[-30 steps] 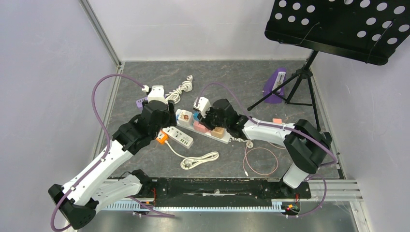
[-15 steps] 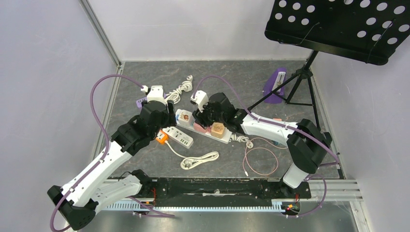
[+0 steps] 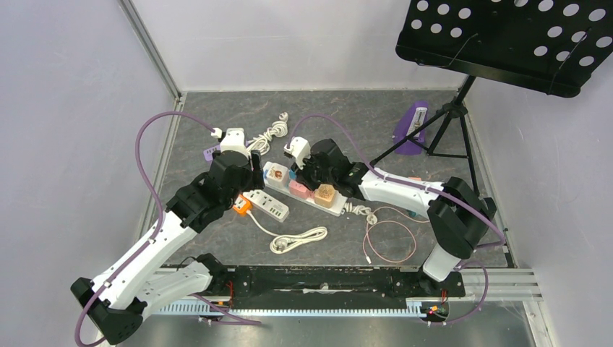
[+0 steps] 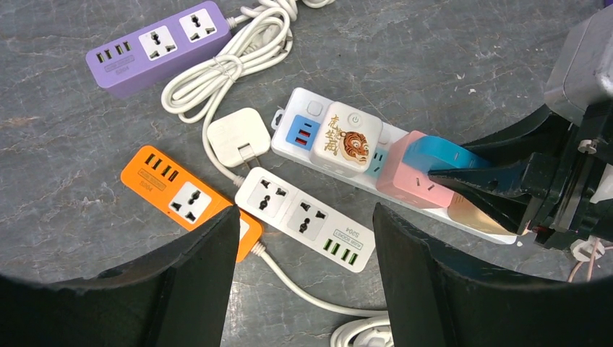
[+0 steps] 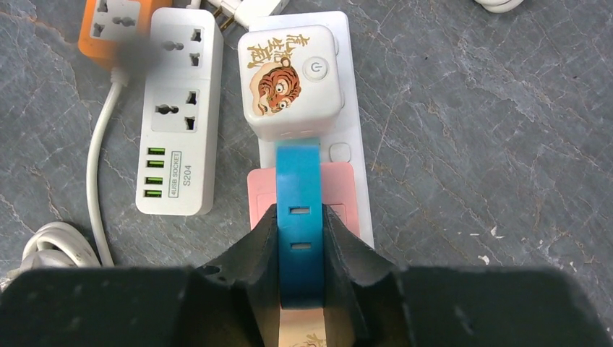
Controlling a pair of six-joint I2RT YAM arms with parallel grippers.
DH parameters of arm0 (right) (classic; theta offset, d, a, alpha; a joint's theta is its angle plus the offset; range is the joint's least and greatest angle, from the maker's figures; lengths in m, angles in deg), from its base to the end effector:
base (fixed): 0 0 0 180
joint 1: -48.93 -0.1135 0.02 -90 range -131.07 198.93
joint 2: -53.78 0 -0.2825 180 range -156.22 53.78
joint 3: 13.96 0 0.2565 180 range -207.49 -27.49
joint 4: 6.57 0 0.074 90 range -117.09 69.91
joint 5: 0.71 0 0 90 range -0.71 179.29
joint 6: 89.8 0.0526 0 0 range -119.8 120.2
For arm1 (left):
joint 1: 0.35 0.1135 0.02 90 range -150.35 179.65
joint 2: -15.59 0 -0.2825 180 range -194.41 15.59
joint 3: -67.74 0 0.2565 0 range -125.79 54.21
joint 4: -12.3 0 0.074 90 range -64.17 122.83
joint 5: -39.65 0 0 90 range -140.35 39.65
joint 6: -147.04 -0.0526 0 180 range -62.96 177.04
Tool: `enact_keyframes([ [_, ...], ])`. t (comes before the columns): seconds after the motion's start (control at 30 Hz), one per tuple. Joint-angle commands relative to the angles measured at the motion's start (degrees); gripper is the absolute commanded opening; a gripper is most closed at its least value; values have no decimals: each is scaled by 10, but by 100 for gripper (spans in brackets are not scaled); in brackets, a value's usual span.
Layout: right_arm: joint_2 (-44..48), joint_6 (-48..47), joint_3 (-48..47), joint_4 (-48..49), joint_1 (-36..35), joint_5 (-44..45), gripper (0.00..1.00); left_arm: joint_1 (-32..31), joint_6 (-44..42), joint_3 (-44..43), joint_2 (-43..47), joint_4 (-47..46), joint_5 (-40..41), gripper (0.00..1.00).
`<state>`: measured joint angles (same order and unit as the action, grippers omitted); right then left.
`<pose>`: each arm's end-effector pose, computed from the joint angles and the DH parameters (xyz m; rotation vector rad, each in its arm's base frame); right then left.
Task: Insert the plug
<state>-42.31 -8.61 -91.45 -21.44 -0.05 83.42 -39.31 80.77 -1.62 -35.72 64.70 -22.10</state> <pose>0.2575 0.3042 0.2429 -1.1141 1.8934 0.5112 0.1608 -0.0980 0.3456 0.0018 2.0934 -0.1238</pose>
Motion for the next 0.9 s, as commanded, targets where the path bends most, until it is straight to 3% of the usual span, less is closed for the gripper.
enact_keyframes([
  [0.0,-18,1,-5,-14,-3,10,0,4,8,3,10,-23,-3,73],
  [0.5,-30,32,103,9,-3,22,0,4,10,3,24,-20,-8,73],
  [0.67,-12,42,81,8,-3,27,2,4,10,3,24,-19,-10,73],
  [0.8,24,44,28,-10,-2,34,59,4,15,0,27,-16,-14,74],
  [0.87,45,45,3,-20,-2,26,77,4,17,-2,32,-13,-17,74],
])
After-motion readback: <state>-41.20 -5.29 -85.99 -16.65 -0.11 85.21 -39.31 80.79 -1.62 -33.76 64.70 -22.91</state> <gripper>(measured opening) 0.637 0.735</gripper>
